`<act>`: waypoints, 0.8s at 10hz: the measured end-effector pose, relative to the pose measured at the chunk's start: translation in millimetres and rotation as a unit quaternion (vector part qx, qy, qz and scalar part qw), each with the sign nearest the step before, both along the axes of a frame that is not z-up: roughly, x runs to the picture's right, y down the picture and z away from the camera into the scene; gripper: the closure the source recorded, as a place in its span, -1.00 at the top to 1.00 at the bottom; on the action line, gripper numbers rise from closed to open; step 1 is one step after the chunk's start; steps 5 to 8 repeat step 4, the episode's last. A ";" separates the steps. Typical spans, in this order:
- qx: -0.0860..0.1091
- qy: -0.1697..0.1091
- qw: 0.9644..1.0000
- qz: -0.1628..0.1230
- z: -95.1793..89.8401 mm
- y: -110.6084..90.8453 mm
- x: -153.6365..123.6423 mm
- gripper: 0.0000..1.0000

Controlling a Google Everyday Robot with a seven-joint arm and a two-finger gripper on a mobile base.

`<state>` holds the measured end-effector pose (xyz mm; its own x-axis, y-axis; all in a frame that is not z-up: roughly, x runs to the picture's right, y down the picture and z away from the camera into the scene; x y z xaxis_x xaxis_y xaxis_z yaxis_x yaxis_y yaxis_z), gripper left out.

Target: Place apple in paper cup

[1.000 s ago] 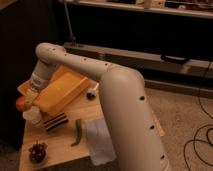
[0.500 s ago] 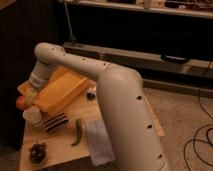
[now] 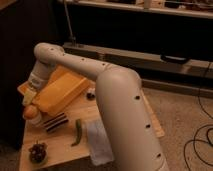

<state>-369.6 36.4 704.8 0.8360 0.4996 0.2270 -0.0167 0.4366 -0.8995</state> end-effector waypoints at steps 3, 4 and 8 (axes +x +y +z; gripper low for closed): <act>-0.014 0.003 1.000 0.008 0.5 -0.3 -0.1 0.22; -0.019 0.005 1.000 0.012 2.8 -0.8 2.3 0.22; -0.019 0.005 1.000 0.012 2.8 -0.8 2.3 0.22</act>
